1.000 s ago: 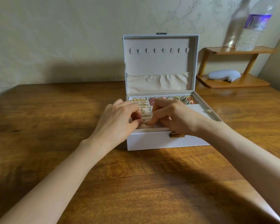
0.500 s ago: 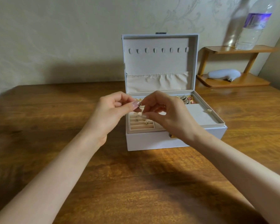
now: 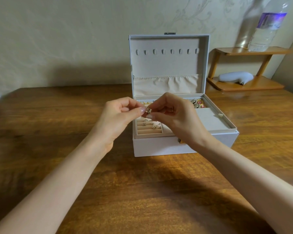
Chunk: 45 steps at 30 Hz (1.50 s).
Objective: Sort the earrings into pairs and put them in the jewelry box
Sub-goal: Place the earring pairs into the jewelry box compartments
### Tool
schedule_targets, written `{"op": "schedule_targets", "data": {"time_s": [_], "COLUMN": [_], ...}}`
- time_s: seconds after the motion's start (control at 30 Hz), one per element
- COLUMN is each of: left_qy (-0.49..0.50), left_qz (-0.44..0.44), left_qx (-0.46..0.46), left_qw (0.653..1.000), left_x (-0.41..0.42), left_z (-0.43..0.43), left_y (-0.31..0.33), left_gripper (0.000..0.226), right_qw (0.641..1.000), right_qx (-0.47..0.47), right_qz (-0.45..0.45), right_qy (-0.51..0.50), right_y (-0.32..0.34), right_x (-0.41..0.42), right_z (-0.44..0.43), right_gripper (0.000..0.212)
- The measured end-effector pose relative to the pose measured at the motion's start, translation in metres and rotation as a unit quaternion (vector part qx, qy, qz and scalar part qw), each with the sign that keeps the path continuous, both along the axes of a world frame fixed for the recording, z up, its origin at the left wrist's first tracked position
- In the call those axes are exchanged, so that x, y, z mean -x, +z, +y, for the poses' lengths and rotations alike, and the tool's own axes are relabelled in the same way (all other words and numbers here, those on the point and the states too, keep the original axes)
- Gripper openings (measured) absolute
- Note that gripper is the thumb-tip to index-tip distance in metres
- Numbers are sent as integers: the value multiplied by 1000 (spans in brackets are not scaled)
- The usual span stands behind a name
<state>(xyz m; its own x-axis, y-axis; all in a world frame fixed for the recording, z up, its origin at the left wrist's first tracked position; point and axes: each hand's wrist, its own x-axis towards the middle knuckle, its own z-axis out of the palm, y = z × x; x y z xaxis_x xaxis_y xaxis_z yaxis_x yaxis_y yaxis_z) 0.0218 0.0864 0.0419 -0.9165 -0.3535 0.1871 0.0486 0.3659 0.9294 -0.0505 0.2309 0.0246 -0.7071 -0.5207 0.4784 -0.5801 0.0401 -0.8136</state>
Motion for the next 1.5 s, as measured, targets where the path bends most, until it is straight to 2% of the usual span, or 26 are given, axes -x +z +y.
{"op": "schedule_targets", "data": {"time_s": [0.23, 0.33, 0.53, 0.63, 0.8, 1.0, 1.27, 1.4, 1.5], "left_qy": [-30, -38, -10, -5, -2, -8, 6, -21, -42], "left_qz": [-4, 5, 37, 44, 13, 13, 9, -15, -32], "left_qx": [16, 31, 142, 226, 341, 436, 493, 519, 526], "left_qw": [999, 999, 989, 973, 940, 900, 870, 855, 849], "left_x": [0, 0, 4, 5, 4, 1, 5, 4, 2], "left_z": [1, 3, 4, -2, 0, 3, 4, 0, -4], "left_y": [0, -2, -8, -8, -8, -9, -12, -11, -8], "left_gripper": [3, 15, 11, 11, 10, 9, 9, 9, 14], "right_qw": [1000, 999, 991, 988, 992, 992, 994, 994, 990], "right_qx": [9, 4, -40, -69, -31, -15, -8, -18, -61], "right_qz": [3, 37, 115, 120, 79, 78, 75, 77, 100], "right_qy": [-10, -32, -46, -64, -90, -93, -80, -77, -76], "right_y": [-1, -2, -5, -2, 0, -4, -6, -7, -7], "right_x": [2, 1, 0, 4, 11, 8, 9, 9, 11], "right_z": [2, 1, -2, 4, 17, 18, 19, 19, 21], "right_gripper": [15, 17, 19, 18, 11, 13, 10, 12, 15]}}
